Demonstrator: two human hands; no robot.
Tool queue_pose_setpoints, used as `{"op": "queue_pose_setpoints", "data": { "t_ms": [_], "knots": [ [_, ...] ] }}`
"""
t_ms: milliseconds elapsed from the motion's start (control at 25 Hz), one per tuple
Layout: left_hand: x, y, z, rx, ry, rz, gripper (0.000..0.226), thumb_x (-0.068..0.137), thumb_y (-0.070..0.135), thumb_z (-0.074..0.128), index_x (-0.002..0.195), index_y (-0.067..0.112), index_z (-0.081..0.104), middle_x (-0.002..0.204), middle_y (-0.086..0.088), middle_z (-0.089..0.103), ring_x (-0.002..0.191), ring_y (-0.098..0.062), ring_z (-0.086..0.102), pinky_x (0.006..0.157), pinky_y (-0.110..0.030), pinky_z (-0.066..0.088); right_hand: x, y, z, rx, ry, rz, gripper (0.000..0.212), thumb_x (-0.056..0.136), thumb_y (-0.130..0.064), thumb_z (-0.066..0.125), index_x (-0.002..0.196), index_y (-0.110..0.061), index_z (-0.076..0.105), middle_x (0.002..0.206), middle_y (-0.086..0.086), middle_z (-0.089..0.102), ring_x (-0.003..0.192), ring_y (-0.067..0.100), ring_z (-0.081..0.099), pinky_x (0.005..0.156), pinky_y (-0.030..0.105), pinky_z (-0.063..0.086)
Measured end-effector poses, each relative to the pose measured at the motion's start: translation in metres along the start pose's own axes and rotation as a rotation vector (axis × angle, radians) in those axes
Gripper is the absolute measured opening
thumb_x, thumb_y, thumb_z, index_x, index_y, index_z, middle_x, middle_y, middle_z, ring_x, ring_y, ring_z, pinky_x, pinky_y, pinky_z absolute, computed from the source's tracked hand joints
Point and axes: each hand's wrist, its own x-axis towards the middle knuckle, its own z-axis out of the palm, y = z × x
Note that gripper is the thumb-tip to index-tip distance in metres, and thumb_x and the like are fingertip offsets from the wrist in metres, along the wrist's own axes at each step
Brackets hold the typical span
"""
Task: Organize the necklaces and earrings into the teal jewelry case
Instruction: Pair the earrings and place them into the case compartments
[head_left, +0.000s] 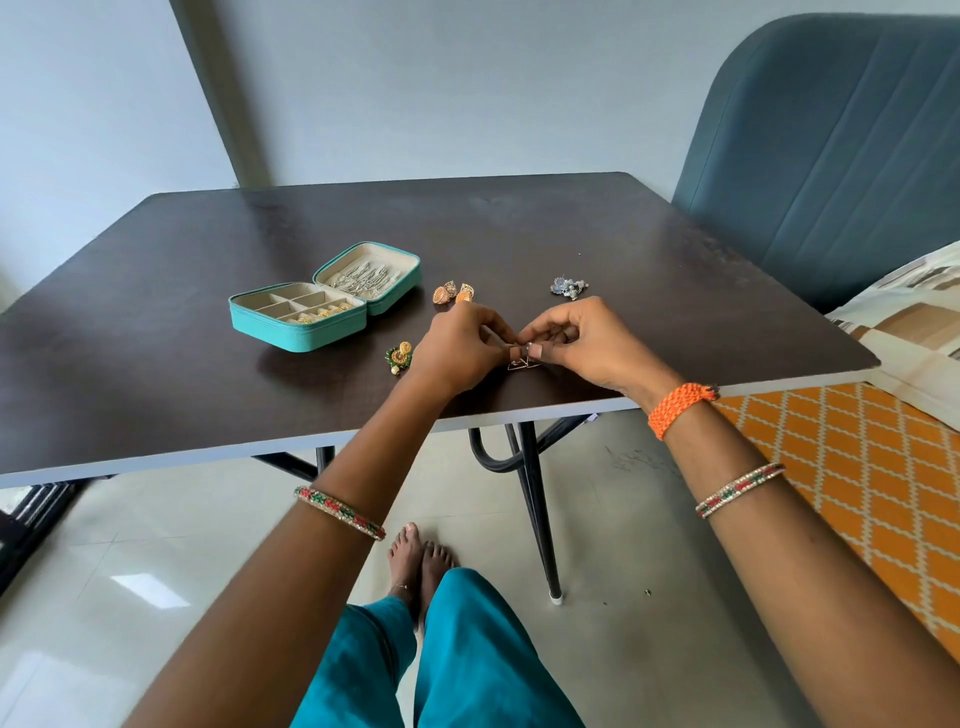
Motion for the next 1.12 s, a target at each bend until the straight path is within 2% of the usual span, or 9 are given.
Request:
{"op": "queue_pose_setpoints", "data": {
  "t_ms": [80,240,320,440,520,680,920,1000,1120],
  "knots": [
    [0.000,0.000,-0.001,-0.010,-0.005,-0.010,0.014,0.084,0.028,0.069,0.095,0.019,0.069,0.082,0.000,0.068,0.073,-0.011,0.059,0.069,-0.027,0.049,0.002,0.001,-0.001,0.048,0.031,-0.002,0.020,0.083,0.001,0.067,0.095,-0.015,0.070,0.071,-0.005,0.060,0.054,-0.008,0.052,0.058,0.007,0.041],
    [0.002,0.012,0.005,0.068,0.186,0.057,0.010,0.088,0.025,0.058,0.090,0.021,0.067,0.086,-0.001,0.065,0.084,-0.024,0.062,0.077,-0.034,0.052,0.010,0.021,-0.024,-0.033,0.467,-0.039,0.023,0.086,0.003,0.055,0.086,-0.015,0.070,0.069,-0.008,0.061,0.057,-0.002,0.055,0.061,0.017,0.049],
    [0.011,0.026,0.008,0.072,0.241,0.119,0.015,0.089,0.020,0.054,0.092,0.019,0.069,0.085,-0.001,0.064,0.084,-0.023,0.062,0.075,-0.033,0.051,0.020,0.032,-0.042,-0.083,0.537,-0.018,0.023,0.085,0.003,0.053,0.083,-0.014,0.069,0.067,-0.002,0.061,0.052,-0.003,0.055,0.063,0.022,0.052],
    [0.040,0.038,0.013,0.074,0.255,0.163,0.017,0.089,0.016,0.055,0.099,0.018,0.068,0.095,-0.002,0.069,0.092,-0.022,0.062,0.076,-0.032,0.050,0.036,0.040,-0.051,-0.179,0.465,-0.015,0.016,0.083,0.000,0.059,0.085,-0.012,0.070,0.071,0.006,0.065,0.055,0.001,0.055,0.065,0.021,0.052],
    [0.062,0.037,0.020,0.132,0.189,0.194,0.019,0.088,0.018,0.059,0.105,0.018,0.066,0.101,0.000,0.070,0.101,-0.023,0.061,0.081,-0.034,0.050,0.043,0.045,-0.047,-0.267,0.402,-0.083,0.012,0.080,-0.004,0.065,0.087,-0.011,0.072,0.080,0.008,0.069,0.065,0.010,0.058,0.067,0.017,0.048],
    [0.092,0.025,0.032,0.248,0.118,0.181,0.027,0.088,0.031,0.062,0.111,0.016,0.065,0.108,-0.001,0.069,0.109,-0.024,0.057,0.089,-0.038,0.048,0.054,0.055,-0.039,-0.533,0.351,-0.205,0.013,0.082,-0.014,0.064,0.093,-0.016,0.070,0.093,0.004,0.065,0.092,0.024,0.058,0.080,0.037,0.050],
    [0.105,0.019,0.038,0.177,0.134,0.186,0.014,0.085,0.028,0.065,0.098,0.024,0.071,0.099,0.003,0.071,0.098,-0.022,0.060,0.082,-0.035,0.049,0.056,0.053,-0.039,-0.618,0.422,-0.155,0.033,0.081,0.006,0.047,0.092,-0.014,0.071,0.099,0.004,0.062,0.100,0.024,0.054,0.077,0.036,0.051],
    [0.105,0.019,0.040,0.150,0.158,0.188,0.012,0.085,0.026,0.064,0.094,0.024,0.072,0.097,0.003,0.071,0.095,-0.022,0.060,0.081,-0.036,0.050,0.059,0.051,-0.042,-0.591,0.473,-0.148,0.029,0.085,0.001,0.047,0.096,-0.013,0.069,0.101,0.006,0.063,0.102,0.024,0.055,0.078,0.037,0.051],
    [0.105,0.016,0.039,0.124,0.145,0.191,0.009,0.084,0.024,0.064,0.089,0.022,0.072,0.094,0.003,0.072,0.090,-0.023,0.062,0.079,-0.036,0.051,0.067,0.050,-0.041,-0.524,0.459,-0.118,0.018,0.090,-0.014,0.053,0.093,-0.016,0.070,0.095,0.002,0.066,0.097,0.024,0.057,0.077,0.035,0.049]
  ]
}}
